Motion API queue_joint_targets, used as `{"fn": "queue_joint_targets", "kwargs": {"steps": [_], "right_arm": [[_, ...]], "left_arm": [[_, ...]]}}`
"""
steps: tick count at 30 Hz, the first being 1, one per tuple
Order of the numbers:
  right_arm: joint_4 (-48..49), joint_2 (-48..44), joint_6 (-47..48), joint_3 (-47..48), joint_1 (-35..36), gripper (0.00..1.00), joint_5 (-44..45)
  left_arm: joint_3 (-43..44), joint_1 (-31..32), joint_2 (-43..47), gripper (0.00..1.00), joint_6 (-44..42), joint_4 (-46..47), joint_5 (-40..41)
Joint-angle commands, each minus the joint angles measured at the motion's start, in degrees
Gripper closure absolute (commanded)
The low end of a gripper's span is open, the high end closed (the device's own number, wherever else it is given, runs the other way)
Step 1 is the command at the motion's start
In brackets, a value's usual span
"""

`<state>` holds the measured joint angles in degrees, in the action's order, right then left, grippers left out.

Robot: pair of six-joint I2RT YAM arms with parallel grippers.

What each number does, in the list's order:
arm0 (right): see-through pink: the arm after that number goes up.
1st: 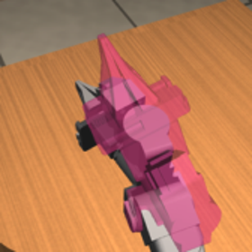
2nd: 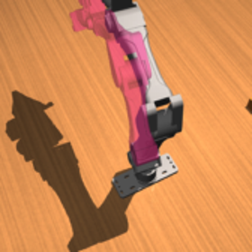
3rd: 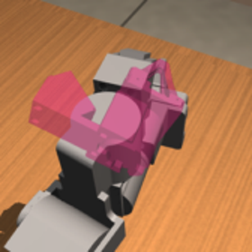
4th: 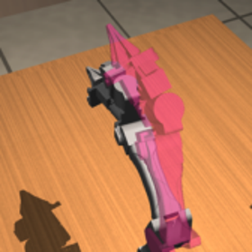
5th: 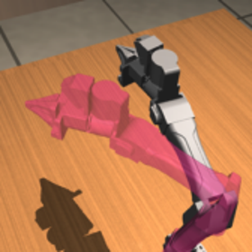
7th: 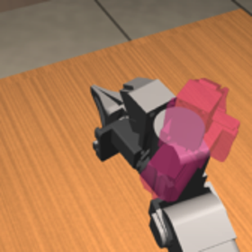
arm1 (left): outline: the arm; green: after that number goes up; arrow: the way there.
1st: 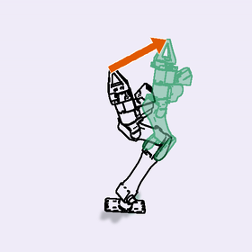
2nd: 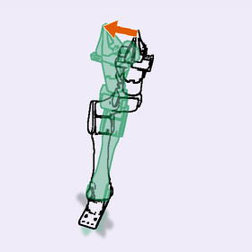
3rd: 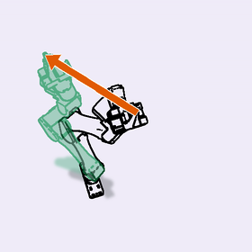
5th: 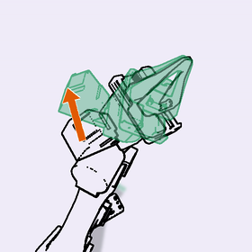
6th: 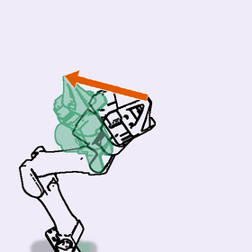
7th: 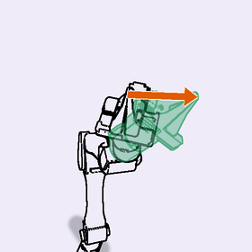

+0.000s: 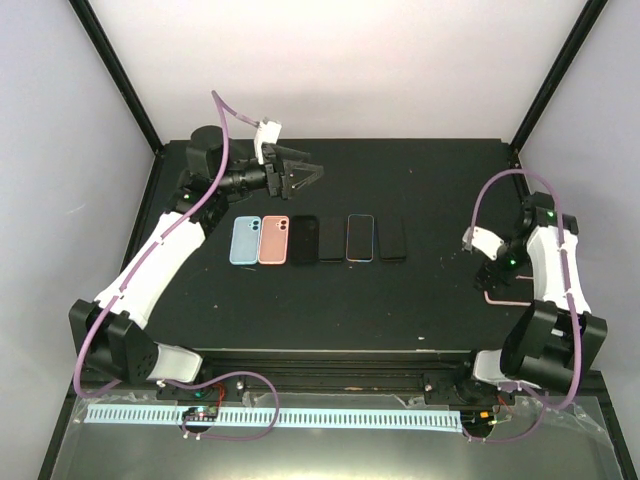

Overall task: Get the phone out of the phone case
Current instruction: Pick up the phone at the center of the board.

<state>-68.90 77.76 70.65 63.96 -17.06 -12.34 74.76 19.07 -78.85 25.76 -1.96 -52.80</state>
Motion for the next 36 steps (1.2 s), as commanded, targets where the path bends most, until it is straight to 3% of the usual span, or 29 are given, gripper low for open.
{"fn": "queue_joint_targets", "kwargs": {"steps": [1,12,20,25,36], "right_arm": [[4.87,1.6,17.34,-3.11,-4.32,0.0,6.39],[25.05,4.73,38.19,-14.3,-11.79,0.0,14.54],[32.57,10.21,40.94,-13.92,-12.34,0.0,16.1],[32.06,14.71,38.73,-9.98,-12.31,0.0,15.91],[17.5,23.84,35.41,-0.41,-11.72,0.0,17.05]], "left_arm": [[-0.12,-0.44,1.54,0.01,-0.14,2.07,-1.71],[-0.61,-1.03,0.54,0.01,0.91,2.81,-1.91],[-0.46,-1.14,-0.78,0.01,2.68,4.86,-3.54],[-0.51,-1.38,-0.77,0.01,2.88,4.97,-3.79],[-0.49,-1.62,-2.82,0.01,6.82,8.62,-5.34]]}}
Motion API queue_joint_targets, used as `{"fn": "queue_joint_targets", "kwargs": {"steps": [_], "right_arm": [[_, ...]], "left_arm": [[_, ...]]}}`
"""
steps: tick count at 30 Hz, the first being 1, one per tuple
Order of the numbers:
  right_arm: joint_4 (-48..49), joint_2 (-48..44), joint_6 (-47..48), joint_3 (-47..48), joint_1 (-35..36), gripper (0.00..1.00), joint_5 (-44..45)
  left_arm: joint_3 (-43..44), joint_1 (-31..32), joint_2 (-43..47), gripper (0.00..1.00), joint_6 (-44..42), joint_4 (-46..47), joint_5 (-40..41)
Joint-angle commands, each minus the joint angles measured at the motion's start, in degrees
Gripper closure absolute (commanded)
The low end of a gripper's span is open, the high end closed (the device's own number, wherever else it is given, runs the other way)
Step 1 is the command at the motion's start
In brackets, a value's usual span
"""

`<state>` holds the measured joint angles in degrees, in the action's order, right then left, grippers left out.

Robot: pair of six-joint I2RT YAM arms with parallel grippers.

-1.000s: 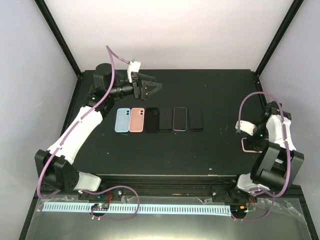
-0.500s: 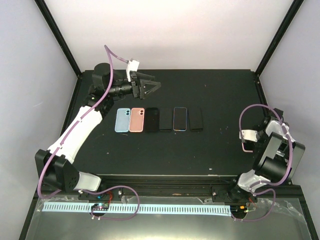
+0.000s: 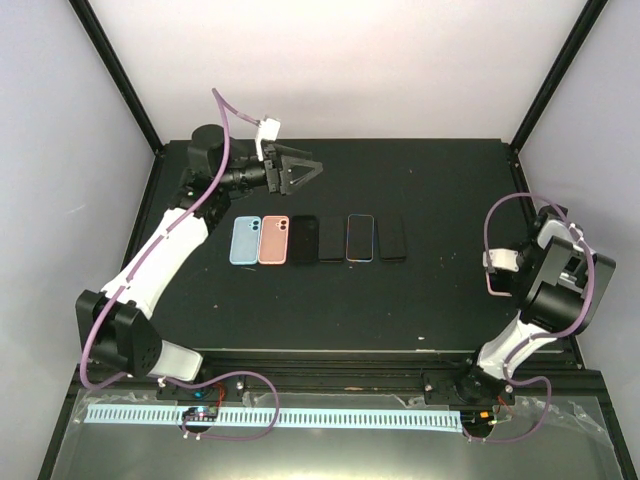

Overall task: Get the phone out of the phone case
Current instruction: Pick up the phone at the center of the board.

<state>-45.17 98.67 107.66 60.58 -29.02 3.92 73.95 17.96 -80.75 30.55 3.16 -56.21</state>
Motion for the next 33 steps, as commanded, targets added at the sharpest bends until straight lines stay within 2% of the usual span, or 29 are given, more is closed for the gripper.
{"fn": "queue_joint_targets", "kwargs": {"steps": [1,6,10,17,24,33], "right_arm": [[-7.13,3.88,-2.27,3.77,0.39,0.0,0.89],[-7.91,7.05,-4.12,5.29,0.85,0.01,1.59],[-6.61,7.5,-4.28,4.17,1.47,0.06,1.8],[-5.06,4.72,-4.19,0.62,2.48,0.34,0.05],[-6.42,-1.14,-4.53,-0.66,4.8,0.5,-3.79],[-10.26,-7.17,-7.66,0.83,10.18,0.55,-9.65]], "left_arm": [[0.29,-0.55,-1.02,0.01,2.08,3.52,-1.96],[-0.1,-0.81,-1.16,0.01,2.17,3.74,-2.01],[-0.04,-1.31,-1.42,0.01,2.55,3.85,-1.98],[-0.24,-1.87,-1.03,0.01,2.54,3.14,-1.11],[0.34,-1.87,-0.55,0.01,-2.49,-4.36,4.33],[-1.45,-1.81,0.46,0.01,-7.22,-10.76,11.56]]}}
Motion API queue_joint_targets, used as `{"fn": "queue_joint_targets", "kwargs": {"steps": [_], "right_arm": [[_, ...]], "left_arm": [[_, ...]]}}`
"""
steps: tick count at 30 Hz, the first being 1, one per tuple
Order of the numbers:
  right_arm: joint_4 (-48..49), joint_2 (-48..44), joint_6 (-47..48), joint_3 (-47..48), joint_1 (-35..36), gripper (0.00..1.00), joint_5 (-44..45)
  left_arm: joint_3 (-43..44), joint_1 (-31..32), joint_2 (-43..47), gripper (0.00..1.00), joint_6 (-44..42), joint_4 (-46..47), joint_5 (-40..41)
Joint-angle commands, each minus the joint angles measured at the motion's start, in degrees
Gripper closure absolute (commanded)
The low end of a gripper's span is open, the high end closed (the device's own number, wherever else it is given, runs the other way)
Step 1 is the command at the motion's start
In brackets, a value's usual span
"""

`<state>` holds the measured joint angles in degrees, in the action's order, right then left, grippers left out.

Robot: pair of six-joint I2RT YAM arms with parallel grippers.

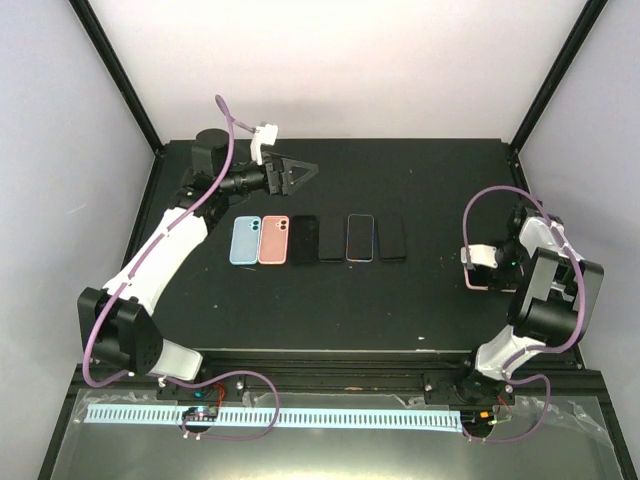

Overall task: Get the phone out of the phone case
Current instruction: Pick up the phone at the center of the board.

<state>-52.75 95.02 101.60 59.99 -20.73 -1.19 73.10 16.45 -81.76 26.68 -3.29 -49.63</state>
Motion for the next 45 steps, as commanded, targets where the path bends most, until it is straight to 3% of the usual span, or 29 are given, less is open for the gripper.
{"fn": "queue_joint_targets", "kwargs": {"steps": [1,6,13,20,27,34,39,45], "right_arm": [[-2.85,-4.26,-1.8,1.37,2.57,0.55,-5.01],[-4.9,-8.4,-3.61,1.81,6.22,0.56,-8.59],[-7.26,-15.94,-9.03,2.07,14.38,0.57,-14.5],[-6.99,-22.57,-14.66,1.68,23.67,0.58,-16.39],[-7.24,-27.29,-20.06,3.08,34.89,0.58,-14.66],[-5.77,-30.12,-24.35,2.88,45.09,0.58,-10.58],[-4.54,-31.17,-25.85,2.56,49.82,0.58,-8.43],[-2.8,-32.73,-25.88,0.41,54.97,0.58,-4.81]], "left_arm": [[-0.78,-0.21,1.39,0.01,-3.24,-5.37,6.8],[-1.62,0.46,-1.01,0.01,-4.0,-10.6,8.0],[-10.29,2.98,-2.76,0.01,-3.79,-9.0,8.0],[-10.99,6.28,-5.86,0.01,-4.2,-7.75,0.41],[-11.47,12.35,-7.56,0.02,-1.16,-3.34,-5.12],[-10.31,16.52,-8.91,0.09,0.43,-2.34,-8.4],[-10.41,18.74,-9.62,0.18,0.79,-1.68,-10.19],[-10.16,20.9,-10.71,0.2,1.8,-0.44,-12.04]]}}
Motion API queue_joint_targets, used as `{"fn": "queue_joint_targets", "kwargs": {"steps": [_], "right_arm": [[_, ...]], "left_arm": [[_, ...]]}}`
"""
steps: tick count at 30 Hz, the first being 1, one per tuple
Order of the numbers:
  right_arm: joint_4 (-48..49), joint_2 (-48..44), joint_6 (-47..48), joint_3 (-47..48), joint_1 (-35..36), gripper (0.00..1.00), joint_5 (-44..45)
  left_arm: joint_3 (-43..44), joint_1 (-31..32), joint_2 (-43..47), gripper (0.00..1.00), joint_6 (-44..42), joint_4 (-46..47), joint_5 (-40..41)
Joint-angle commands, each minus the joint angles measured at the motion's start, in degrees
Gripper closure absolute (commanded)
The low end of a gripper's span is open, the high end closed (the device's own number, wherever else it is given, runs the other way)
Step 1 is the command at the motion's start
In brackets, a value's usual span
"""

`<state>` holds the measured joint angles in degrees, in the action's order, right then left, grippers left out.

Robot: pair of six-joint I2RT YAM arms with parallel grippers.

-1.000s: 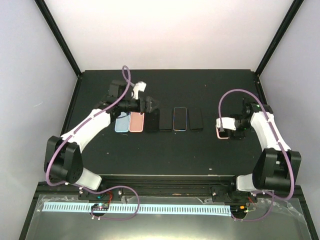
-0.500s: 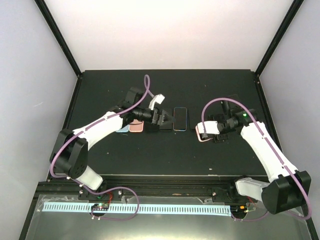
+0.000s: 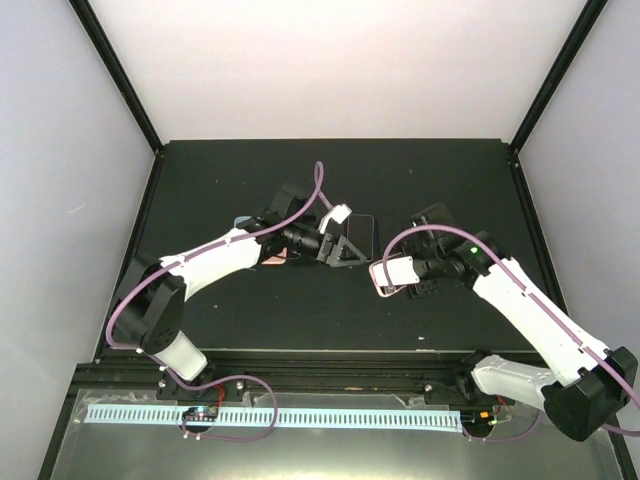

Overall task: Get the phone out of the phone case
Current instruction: Pick up the phone at the center of the board.

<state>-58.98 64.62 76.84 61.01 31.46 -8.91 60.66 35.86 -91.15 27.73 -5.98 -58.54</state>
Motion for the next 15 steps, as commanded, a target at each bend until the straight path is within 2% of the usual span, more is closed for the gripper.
{"fn": "queue_joint_targets", "kwargs": {"steps": [1,9,15], "right_arm": [[3.71,-2.55,-1.08,-0.9,3.86,0.58,3.52],[5.98,-3.71,-1.34,-3.27,9.72,0.58,9.01],[6.6,-4.19,-1.58,-3.8,11.97,0.59,11.71]], "left_arm": [[2.47,1.91,-1.65,0.2,0.87,2.41,-3.46],[4.2,5.88,-3.77,0.28,-0.11,0.98,-4.05],[4.97,7.5,-4.72,0.43,-2.19,-0.95,-2.64]]}}
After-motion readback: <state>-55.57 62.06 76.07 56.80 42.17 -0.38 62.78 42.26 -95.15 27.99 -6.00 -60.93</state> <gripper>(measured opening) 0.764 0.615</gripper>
